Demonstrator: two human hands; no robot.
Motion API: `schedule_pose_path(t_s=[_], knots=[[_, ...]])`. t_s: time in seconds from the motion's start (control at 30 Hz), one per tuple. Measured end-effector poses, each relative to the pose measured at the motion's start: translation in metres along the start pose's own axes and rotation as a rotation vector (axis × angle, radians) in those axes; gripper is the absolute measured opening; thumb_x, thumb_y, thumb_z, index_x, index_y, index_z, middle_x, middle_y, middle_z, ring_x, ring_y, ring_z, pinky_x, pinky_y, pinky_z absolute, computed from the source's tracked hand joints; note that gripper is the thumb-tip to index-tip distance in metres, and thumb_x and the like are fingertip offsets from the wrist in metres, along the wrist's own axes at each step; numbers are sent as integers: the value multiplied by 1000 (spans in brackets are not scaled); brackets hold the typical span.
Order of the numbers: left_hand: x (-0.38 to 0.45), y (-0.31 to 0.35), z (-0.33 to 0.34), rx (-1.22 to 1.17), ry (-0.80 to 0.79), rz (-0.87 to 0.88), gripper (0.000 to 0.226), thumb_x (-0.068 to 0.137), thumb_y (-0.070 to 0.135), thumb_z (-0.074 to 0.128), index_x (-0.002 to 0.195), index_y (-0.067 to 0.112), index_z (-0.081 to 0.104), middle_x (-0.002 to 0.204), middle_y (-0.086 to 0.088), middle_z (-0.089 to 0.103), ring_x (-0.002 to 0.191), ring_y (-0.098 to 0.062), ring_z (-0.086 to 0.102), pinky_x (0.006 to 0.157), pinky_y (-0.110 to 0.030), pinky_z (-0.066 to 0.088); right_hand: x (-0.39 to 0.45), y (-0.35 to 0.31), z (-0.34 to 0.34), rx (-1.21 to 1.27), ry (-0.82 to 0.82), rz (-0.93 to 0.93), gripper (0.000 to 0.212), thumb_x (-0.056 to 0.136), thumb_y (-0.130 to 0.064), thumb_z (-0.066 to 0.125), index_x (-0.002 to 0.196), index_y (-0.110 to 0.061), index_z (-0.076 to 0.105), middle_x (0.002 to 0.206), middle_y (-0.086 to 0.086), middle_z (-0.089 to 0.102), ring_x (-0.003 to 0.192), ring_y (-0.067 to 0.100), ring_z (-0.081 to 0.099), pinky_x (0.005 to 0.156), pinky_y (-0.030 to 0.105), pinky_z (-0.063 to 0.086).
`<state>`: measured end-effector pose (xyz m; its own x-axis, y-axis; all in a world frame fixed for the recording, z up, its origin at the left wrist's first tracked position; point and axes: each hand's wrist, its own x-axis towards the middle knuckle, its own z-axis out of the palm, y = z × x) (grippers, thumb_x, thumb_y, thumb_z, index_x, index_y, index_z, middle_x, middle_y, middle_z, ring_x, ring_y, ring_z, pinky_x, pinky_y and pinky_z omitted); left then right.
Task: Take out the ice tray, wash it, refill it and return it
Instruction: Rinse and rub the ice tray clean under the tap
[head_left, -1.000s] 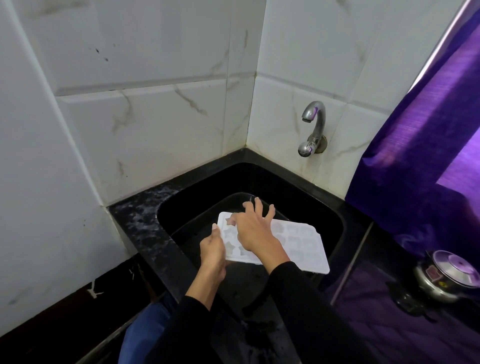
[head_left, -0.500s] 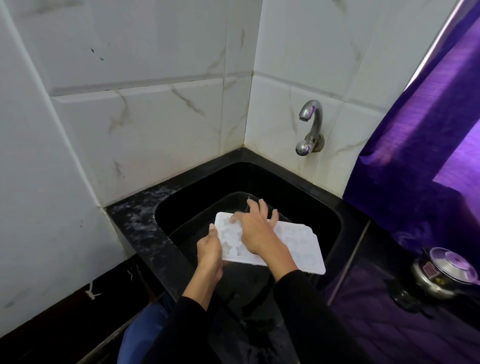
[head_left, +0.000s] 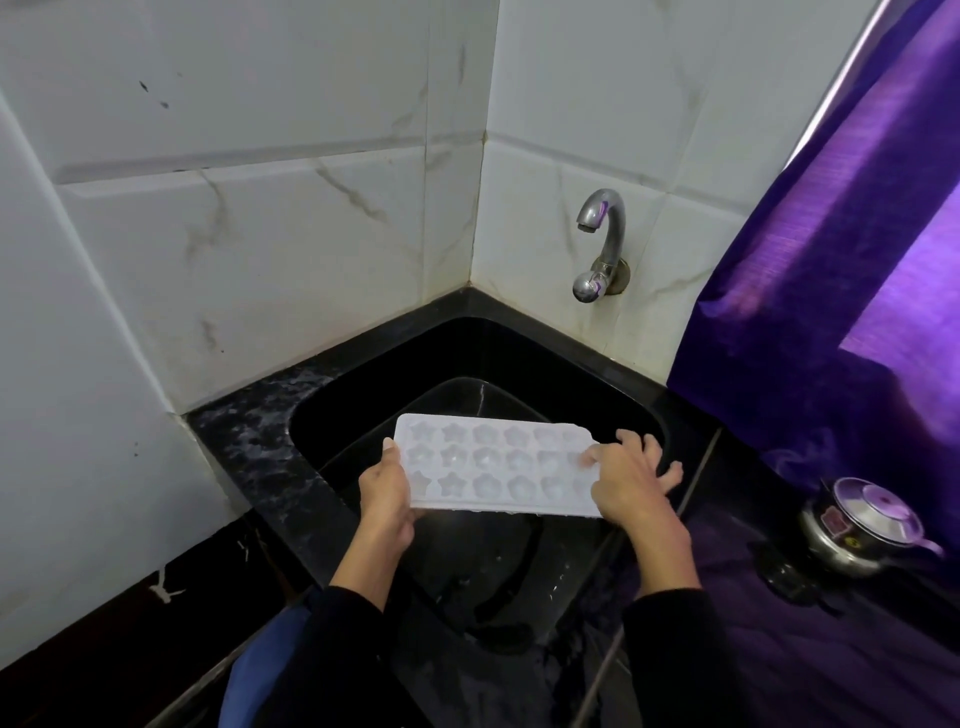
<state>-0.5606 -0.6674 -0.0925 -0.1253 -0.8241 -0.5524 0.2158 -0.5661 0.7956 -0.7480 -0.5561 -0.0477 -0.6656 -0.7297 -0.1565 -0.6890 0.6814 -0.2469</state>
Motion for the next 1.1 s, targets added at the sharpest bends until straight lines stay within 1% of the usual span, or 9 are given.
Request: schedule_pose_path(t_s=[0.17,0.3,0.37,0.47,0.63,0.77,0.9,0.97,1.1], knots=[[0,-1,-1,-5,20,4,37,100,43,38,86,15,57,93,-9,67,89,-31,66,88,-52,53,-6,-3,6,-10,-12,-41,74,81,22,43,131,-31,57,160,13,13,149,35,-7,115,62,-8],[0,0,-3,-3,23,14,37,100,43,39,86,15,57,95,-10,68,88,-30,66,88,-52,53,-7,-1,3,-7,-42,-14,82,81,23,42,136,-37,52,159,12,15,149,35,-9,115,62,-8],[-1,0,-3,1,13,10,37,100,42,38,86,14,57,95,-11,68,87,-30,66,88,-52,53,-7,-2,1,-1,-49,2,78,82,21,44,136,-35,52,159,12,13,148,36,-11,116,61,-8],[-2,-1,-1,9,4,8,37,100,42,37,86,14,56,91,-9,67,87,-29,66,87,-52,53,-9,-5,2,-22,-24,-3,71,80,21,45,130,-28,58,159,14,10,148,36,-10,116,61,-7],[-4,-2,-2,17,8,28,36,100,42,37,85,16,57,91,-8,67,85,-28,66,87,-50,54,-12,-1,10,-24,-19,-15,71,79,24,40,125,-25,61,158,16,15,148,38,-7,115,63,-7],[-5,-2,-2,27,11,19,37,100,43,37,85,15,57,92,-9,67,88,-30,66,84,-49,54,-11,0,9,-16,-53,14,72,83,22,40,133,-27,56,157,15,16,148,39,-10,115,63,-7],[-6,-2,-1,17,8,16,37,100,43,38,86,14,58,92,-9,68,87,-30,67,86,-51,54,-9,-5,11,-39,-30,6,69,84,18,42,132,-28,56,159,16,13,148,38,-7,115,63,-6],[-7,-1,-1,7,12,18,36,100,42,38,86,15,57,92,-9,67,87,-29,66,86,-50,54,-8,-4,13,-26,-23,-6,72,82,20,42,132,-29,55,158,16,15,148,37,-6,115,63,-7],[-6,1,-5,2,15,23,36,100,42,38,87,15,57,94,-10,67,92,-31,66,87,-51,53,-8,-1,16,6,-33,-3,84,80,23,43,141,-34,46,156,13,20,149,36,-5,115,63,-8]])
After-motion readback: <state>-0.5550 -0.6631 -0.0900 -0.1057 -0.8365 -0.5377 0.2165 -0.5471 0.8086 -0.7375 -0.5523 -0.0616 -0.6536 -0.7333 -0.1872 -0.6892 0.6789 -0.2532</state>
